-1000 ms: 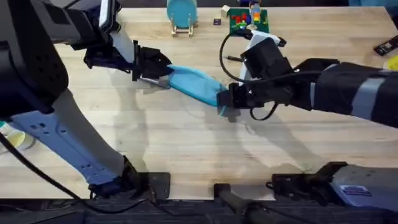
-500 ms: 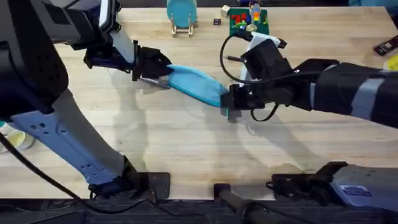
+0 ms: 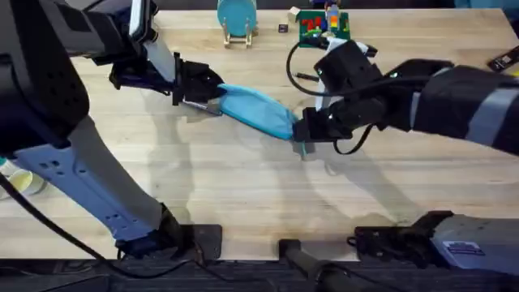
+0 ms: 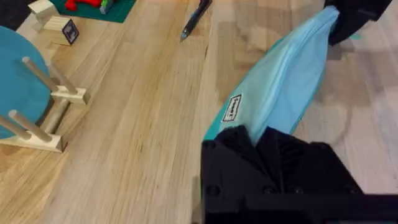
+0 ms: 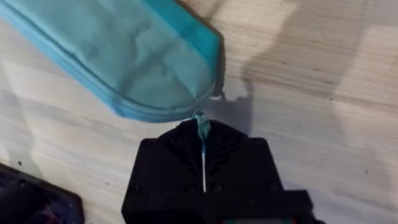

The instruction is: Unzip the bag, pick up the pens from the table one at a time and place them inside, then zip the bag closed.

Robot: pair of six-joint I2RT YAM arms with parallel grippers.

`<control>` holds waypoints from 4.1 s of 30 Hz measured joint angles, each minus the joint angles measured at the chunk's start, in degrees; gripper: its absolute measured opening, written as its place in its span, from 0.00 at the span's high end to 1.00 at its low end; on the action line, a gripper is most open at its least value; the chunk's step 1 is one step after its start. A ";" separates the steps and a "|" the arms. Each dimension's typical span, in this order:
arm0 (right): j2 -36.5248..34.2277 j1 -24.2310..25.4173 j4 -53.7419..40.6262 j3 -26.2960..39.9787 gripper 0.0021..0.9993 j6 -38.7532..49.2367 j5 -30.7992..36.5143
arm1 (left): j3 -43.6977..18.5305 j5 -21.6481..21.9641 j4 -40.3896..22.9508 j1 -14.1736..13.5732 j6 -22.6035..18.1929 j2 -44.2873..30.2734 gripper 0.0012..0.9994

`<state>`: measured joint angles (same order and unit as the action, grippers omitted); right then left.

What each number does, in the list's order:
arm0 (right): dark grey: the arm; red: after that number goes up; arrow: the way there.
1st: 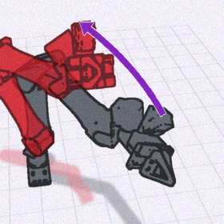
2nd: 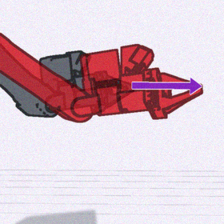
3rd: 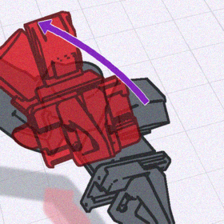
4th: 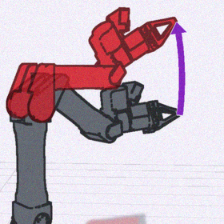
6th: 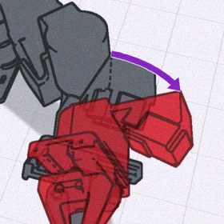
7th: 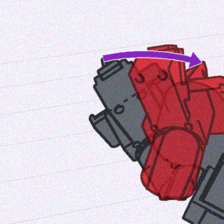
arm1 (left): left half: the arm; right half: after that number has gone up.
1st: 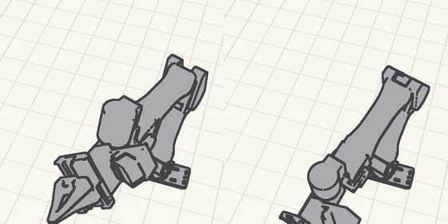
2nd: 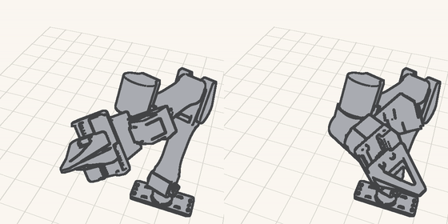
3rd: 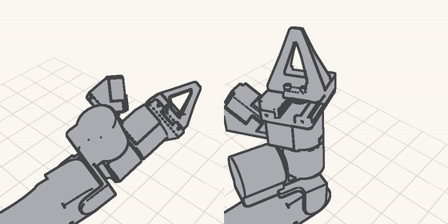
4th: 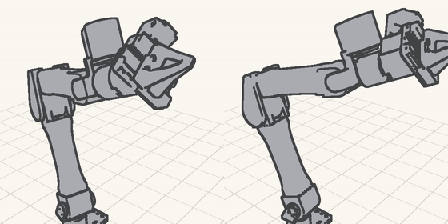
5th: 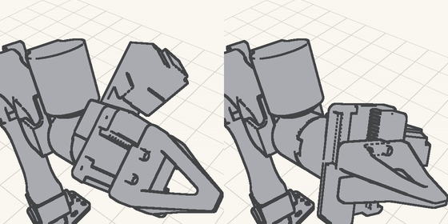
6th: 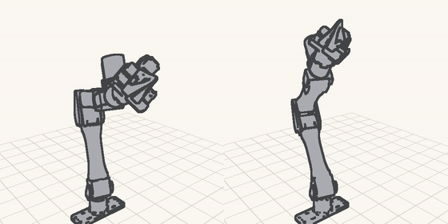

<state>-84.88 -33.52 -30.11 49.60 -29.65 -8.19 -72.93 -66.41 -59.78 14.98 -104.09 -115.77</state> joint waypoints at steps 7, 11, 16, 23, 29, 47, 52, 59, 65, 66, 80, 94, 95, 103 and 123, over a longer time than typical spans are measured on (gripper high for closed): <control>0.00 0.00 -4.88 5.07 0.97 1.45 0.03 | 0.00 0.00 0.23 0.00 0.00 0.00 0.96; 0.00 0.00 -8.25 7.73 0.97 2.40 0.02 | 0.00 0.00 0.25 0.00 0.00 0.00 0.96; 0.00 0.00 -10.75 10.29 0.97 3.15 0.04 | 0.00 0.00 0.44 0.00 0.00 0.00 0.96; 0.00 0.52 -10.86 12.32 0.97 3.39 0.04 | 0.00 -0.02 0.41 0.04 0.00 0.00 0.96; 0.00 1.13 -10.98 13.37 0.97 3.57 0.07 | 0.00 0.02 0.47 0.07 0.00 0.00 0.96; -0.03 1.18 -13.37 18.93 0.97 17.03 0.48 | 0.00 0.09 0.64 0.33 0.00 0.00 0.96; -0.43 1.20 -7.51 18.95 0.97 20.52 0.81 | 0.00 0.11 0.66 0.33 0.00 0.00 0.96; -3.09 1.44 -3.23 19.04 0.97 22.11 1.33 | 0.00 0.13 0.64 0.37 0.00 0.00 0.96; -8.06 1.55 3.14 19.13 0.97 22.41 -0.51 | 0.00 0.20 0.66 0.62 0.02 0.00 0.96; -8.56 1.60 4.21 19.13 0.97 22.41 -0.89 | 0.00 0.22 0.66 0.75 0.02 0.00 0.96; -9.52 1.63 5.58 21.17 0.97 20.46 -5.24 | 0.00 0.53 0.66 1.36 0.22 0.00 0.96; -9.54 -0.91 7.56 21.62 0.97 23.92 -2.93 | -0.02 0.63 0.67 1.40 0.22 0.00 0.96; -9.55 -1.33 7.80 21.62 0.97 23.92 -2.95 | -0.02 0.66 0.66 1.40 0.22 0.00 0.96; -9.64 -2.63 10.88 21.62 0.97 22.67 -5.18 | -0.24 1.31 1.01 1.64 0.22 0.00 0.96; -15.10 -3.02 17.81 21.62 0.97 19.52 -8.17 | -0.31 1.49 1.06 1.66 0.22 0.00 0.96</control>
<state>-99.98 -36.53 -12.30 71.22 -10.13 -16.36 -73.23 -64.93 -58.72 16.64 -103.88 -115.77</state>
